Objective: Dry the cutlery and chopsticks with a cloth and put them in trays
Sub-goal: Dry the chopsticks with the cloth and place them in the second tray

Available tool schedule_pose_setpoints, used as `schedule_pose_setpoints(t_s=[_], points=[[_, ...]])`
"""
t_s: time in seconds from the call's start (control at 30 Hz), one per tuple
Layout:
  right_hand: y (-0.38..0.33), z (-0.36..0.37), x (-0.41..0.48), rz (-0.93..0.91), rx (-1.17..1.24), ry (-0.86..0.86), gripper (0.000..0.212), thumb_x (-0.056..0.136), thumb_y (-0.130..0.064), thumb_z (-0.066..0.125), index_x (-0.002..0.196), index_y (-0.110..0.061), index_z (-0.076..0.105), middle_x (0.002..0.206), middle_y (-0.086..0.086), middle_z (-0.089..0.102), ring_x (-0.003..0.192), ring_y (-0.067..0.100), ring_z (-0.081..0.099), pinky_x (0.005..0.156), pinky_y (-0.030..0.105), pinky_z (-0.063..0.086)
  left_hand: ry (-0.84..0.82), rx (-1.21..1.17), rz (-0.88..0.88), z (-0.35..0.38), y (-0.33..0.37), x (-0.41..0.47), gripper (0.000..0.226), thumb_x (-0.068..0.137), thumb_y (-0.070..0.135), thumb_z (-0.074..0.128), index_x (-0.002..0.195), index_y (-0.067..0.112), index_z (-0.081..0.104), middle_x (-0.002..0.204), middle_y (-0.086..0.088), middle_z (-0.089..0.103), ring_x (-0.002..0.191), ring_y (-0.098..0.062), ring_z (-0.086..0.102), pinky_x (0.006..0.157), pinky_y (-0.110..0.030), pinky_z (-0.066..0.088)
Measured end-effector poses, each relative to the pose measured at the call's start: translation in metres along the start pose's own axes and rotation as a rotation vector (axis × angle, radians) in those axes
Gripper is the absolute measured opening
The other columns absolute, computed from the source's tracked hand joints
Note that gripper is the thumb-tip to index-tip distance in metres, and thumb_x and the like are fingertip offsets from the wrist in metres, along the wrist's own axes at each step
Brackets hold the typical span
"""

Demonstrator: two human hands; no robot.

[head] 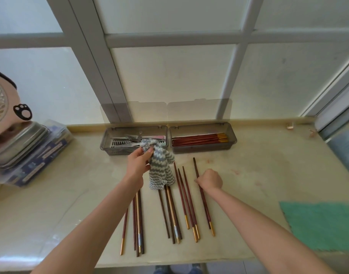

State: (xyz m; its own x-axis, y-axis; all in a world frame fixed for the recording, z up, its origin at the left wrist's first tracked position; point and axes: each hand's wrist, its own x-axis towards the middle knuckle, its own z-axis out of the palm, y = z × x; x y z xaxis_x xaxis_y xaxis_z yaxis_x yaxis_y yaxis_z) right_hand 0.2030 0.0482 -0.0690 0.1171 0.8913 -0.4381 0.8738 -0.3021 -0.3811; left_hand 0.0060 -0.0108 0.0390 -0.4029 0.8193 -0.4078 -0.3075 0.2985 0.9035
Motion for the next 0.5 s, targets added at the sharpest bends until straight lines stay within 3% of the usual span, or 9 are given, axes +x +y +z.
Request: schedule_pose_setpoints(t_s=[0.1, 0.27, 0.5], points=[[-0.012, 0.012, -0.008, -0.085, 0.021, -0.020, 0.025, 0.080, -0.033, 0.074, 0.081, -0.008, 0.068, 0.083, 0.005, 0.069, 0.077, 0.020, 0.066, 0.057, 0.024, 0.043, -0.001, -0.011, -0.008, -0.001, -0.002, 0.000, 0.026, 0.093, 0.015, 0.055, 0.116, 0.004, 0.059, 0.100, -0.009, 0.066, 0.087, -0.020, 0.063, 0.068, -0.028, 0.050], [-0.015, 0.035, -0.025, -0.127, -0.007, -0.054, 0.027, 0.084, -0.031, 0.071, 0.094, -0.006, 0.066, 0.096, 0.009, 0.069, 0.090, 0.023, 0.066, 0.070, 0.028, 0.050, -0.009, -0.035, -0.020, 0.002, -0.004, -0.002, 0.026, 0.093, 0.014, 0.055, 0.116, 0.004, 0.059, 0.101, -0.010, 0.067, 0.088, -0.020, 0.063, 0.068, -0.028, 0.050], [-0.014, 0.038, -0.027, -0.051, 0.068, -0.091, 0.025, 0.086, -0.029, 0.069, 0.094, -0.006, 0.065, 0.100, 0.011, 0.069, 0.091, 0.025, 0.066, 0.071, 0.029, 0.052, -0.042, -0.052, -0.063, -0.001, -0.011, -0.003, 0.024, 0.096, 0.018, 0.049, 0.114, 0.005, 0.059, 0.094, -0.008, 0.067, 0.083, -0.019, 0.063, 0.071, -0.029, 0.051]])
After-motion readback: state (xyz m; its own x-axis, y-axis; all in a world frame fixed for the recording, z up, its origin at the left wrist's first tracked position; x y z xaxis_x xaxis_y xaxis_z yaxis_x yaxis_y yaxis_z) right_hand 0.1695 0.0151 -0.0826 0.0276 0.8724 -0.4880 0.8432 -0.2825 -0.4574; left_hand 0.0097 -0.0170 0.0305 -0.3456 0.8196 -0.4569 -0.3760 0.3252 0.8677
